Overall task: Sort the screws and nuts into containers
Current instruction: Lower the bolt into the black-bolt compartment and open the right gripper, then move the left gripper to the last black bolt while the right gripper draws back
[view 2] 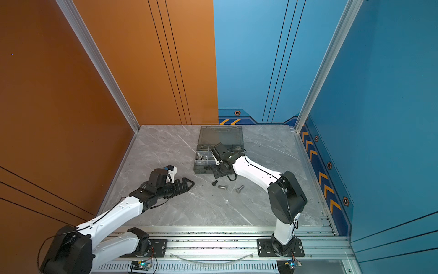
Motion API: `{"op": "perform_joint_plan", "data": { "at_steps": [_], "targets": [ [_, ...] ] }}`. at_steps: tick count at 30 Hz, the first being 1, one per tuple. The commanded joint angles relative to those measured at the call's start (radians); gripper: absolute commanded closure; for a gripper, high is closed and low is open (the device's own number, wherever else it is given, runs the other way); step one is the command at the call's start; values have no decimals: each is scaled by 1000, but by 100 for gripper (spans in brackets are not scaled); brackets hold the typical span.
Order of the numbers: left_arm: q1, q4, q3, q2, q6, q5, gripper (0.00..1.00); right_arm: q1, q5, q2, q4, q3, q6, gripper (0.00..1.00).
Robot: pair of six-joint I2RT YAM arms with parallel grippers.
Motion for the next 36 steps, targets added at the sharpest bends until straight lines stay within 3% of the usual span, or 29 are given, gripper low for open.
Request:
{"op": "perform_joint_plan", "data": {
  "at_steps": [1,12,21,36],
  "targets": [
    [-56,55,43,40,50,-95,2,-28,19,-71,-14,-47,44,48],
    [-213,69,217,317,140,-199,0,-136,-8,-235,8,-179,60,48],
    [-253,62,347,508,213,-197,23,-186,-16,-323,18,-255,66,48],
    [-254,136,418,678,260,-103,34,-218,-42,-347,38,-294,80,47]
  ]
}}
